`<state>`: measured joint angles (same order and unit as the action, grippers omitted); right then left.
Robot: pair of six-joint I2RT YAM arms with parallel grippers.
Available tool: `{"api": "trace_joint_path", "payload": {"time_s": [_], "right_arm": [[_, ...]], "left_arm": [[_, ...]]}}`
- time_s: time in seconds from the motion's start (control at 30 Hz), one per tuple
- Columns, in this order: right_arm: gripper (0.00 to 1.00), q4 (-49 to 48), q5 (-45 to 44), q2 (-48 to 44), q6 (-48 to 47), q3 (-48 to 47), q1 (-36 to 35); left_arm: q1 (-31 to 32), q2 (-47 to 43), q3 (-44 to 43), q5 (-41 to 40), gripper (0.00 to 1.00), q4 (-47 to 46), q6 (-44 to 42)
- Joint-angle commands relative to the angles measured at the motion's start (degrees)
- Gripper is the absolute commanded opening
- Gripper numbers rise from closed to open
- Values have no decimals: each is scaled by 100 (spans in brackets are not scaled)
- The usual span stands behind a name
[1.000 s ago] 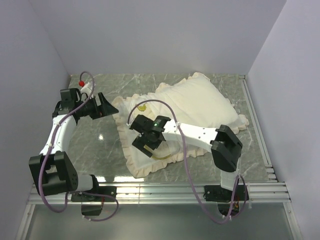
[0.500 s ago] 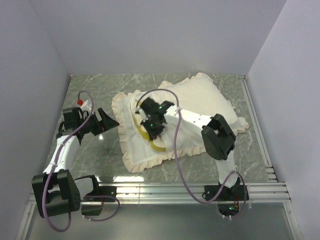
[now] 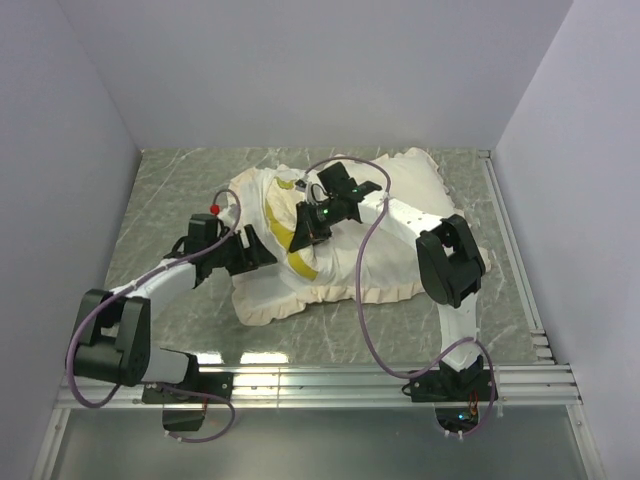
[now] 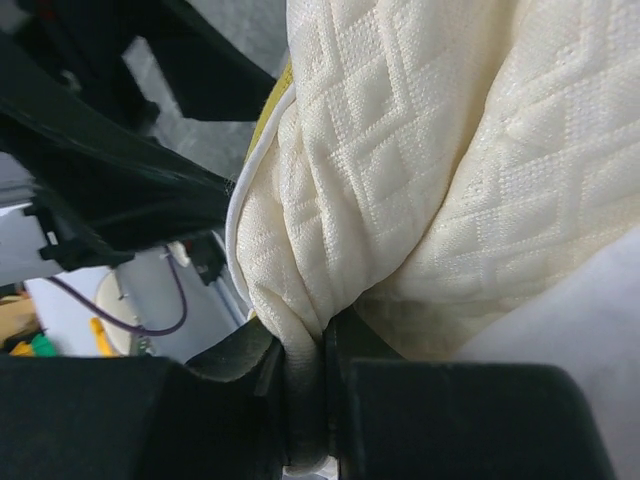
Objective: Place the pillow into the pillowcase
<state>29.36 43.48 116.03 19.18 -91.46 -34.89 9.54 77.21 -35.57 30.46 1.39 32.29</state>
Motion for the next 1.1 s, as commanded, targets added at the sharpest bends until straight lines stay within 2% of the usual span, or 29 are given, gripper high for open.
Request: {"api": "trace_joint_path", "payload": {"time_s": [0.0,0.13,0.27,0.33,0.37,0.47,0.57,0.63,0.67,0.7,0.77,0.8,0.9,1.03,1.07], "right_arm": [[0,-677,995,-10,639,40,53],[0,-1054,1267,-89,929,260,114],[0,-1336,1540,-133,1236,418,114],[0,-1520,1654,-168,1360,515,114],[0,-1591,1681,-186,1456,550,114],[0,-1872,1707,-238,1719,708,123],[0,-1952,1533,-238,1878,787,141],[0,-1917,1287,-238,1905,805,158],[0,-1804,833,-238,1862,770,167],[0,-1663,550,-247,1800,683,167],[0,-1443,-73,-256,1694,665,167],[0,-1408,-599,-204,1729,665,176],[0,-1206,-1557,111,1783,342,89],[0,-818,-2456,604,1764,-56,-122],[0,-818,-2572,701,1808,-91,-219]], "left_arm": [[338,302,-345,-514,77,-613,277],[513,716,-494,-655,78,-964,611],[733,1181,-836,-970,84,-1132,796],[917,1392,-1030,-1225,87,-975,788],[979,1663,-1292,-1409,86,-565,770],[1059,2112,-1662,-1894,81,70,734],[1050,2184,-1778,-2096,72,476,638],[1050,2184,-1865,-2079,60,835,480],[1024,2150,-1883,-2105,55,967,410],[980,2097,-1901,-2053,42,1264,235],[875,1851,-1971,-2009,29,1626,50],[848,1755,-2006,-1896,17,1793,-195],[848,1219,-2173,-1623,2,2392,-757],[856,664,-2418,-1088,0,2866,-1383],[856,603,-2480,-607,0,3015,-1471]]}}
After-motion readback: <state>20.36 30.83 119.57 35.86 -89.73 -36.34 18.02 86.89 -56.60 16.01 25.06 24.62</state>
